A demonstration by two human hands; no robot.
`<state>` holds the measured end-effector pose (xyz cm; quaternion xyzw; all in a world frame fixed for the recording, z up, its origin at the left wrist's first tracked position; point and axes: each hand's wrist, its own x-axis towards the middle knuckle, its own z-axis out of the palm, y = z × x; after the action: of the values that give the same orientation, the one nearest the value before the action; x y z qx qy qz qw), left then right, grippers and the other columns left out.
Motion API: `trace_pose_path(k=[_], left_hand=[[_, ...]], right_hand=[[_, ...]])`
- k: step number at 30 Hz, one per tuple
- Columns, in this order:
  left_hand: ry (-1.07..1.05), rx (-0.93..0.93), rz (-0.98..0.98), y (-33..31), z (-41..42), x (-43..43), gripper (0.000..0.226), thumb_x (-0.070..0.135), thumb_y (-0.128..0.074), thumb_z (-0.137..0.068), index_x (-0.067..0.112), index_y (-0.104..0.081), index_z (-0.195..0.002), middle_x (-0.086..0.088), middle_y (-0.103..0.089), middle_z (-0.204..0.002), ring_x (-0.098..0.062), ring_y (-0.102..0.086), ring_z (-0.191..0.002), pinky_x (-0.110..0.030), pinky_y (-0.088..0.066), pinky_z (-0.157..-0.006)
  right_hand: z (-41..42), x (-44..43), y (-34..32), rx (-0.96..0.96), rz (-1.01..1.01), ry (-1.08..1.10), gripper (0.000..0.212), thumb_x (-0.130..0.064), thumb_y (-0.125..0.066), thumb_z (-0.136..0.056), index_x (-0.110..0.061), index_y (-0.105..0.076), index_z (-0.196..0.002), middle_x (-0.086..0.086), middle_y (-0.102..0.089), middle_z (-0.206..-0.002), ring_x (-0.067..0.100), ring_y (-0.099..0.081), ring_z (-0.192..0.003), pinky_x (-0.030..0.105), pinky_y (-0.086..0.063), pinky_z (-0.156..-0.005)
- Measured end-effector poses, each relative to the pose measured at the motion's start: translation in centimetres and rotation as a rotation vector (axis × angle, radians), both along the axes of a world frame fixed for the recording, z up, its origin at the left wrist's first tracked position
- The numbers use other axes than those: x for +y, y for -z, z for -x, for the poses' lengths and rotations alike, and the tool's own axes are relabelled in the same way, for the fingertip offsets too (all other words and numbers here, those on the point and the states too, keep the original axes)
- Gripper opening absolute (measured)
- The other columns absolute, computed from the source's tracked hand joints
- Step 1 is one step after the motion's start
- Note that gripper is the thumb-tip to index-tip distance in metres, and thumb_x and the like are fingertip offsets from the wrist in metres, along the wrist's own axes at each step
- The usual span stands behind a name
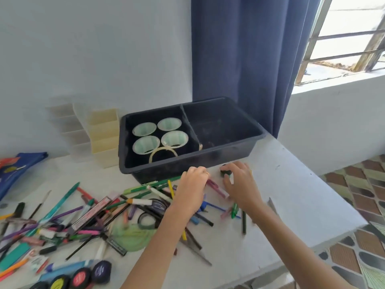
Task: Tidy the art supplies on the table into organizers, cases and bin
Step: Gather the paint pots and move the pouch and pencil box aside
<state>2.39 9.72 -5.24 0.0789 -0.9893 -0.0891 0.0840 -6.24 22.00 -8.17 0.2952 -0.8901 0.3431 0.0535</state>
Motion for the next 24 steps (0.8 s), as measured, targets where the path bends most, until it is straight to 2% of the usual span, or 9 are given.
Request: trace_pose_path(k=[4, 8, 14, 19, 24], left_hand=[[0.019, -0.195, 0.138, -0.1, 1.6, -0.4, 0.049, 0.004, -0.058, -0.082, 0.017, -0.050, -0.128, -0.001, -0.046, -0.133, -0.023, -0.040, -0.121, -0.032, -0.029, -0.098], [0.029, -0.237, 0.165, 0.0, 2.2, -0.6, 0.049, 0.008, -0.059, -0.084, 0.021, -0.051, -0.130, -0.002, -0.052, -0.125, -0.023, -0.045, -0.117, -0.032, -0.029, -0.099], [-0.055, -0.058, -0.083, 0.1, 1.2, -0.8, 0.048, 0.014, -0.062, -0.086, 0.022, -0.050, -0.132, 0.002, -0.049, -0.120, -0.018, -0.049, -0.108, -0.028, -0.035, -0.093], [-0.153, 0.135, -0.291, 0.0, -2.4, -1.0, 0.034, 0.021, -0.060, -0.088, 0.017, -0.057, -0.122, 0.003, -0.049, -0.109, -0.014, -0.051, -0.102, -0.032, -0.046, -0.087], [-0.273, 0.245, -0.391, -0.4, -7.2, -2.2, 0.040, 0.024, -0.068, -0.084, 0.015, -0.057, -0.122, 0.004, -0.049, -0.111, -0.007, -0.052, -0.103, -0.012, -0.042, -0.087]], right_hand=[[2.5, -0.1, 0.5, -0.061, -0.104, -0.047, 0.025, -0.016, -0.053, -0.093, -0.017, -0.059, -0.117, 0.001, -0.054, -0.122, 0.017, -0.044, -0.113, 0.023, -0.038, -0.093], [3.5, -0.4, 0.8, -0.140, -0.084, -0.101, 0.030, -0.018, -0.059, -0.090, -0.020, -0.056, -0.120, 0.001, -0.055, -0.123, 0.017, -0.049, -0.111, 0.022, -0.040, -0.093], [2.6, -1.3, 0.8, -0.072, 0.049, -0.087, 0.031, -0.018, -0.066, -0.085, -0.019, -0.057, -0.115, -0.002, -0.057, -0.112, 0.008, -0.050, -0.094, 0.014, -0.038, -0.080], [-0.7, -2.9, 0.6, -0.028, 0.158, -0.125, 0.033, -0.018, -0.071, -0.080, -0.019, -0.057, -0.110, -0.008, -0.054, -0.101, 0.006, -0.051, -0.087, 0.006, -0.036, -0.073], [-5.3, -5.0, 0.0, -0.034, 0.202, -0.174, 0.034, -0.018, -0.071, -0.079, -0.018, -0.058, -0.111, -0.008, -0.054, -0.100, 0.007, -0.051, -0.089, 0.011, -0.041, -0.075]])
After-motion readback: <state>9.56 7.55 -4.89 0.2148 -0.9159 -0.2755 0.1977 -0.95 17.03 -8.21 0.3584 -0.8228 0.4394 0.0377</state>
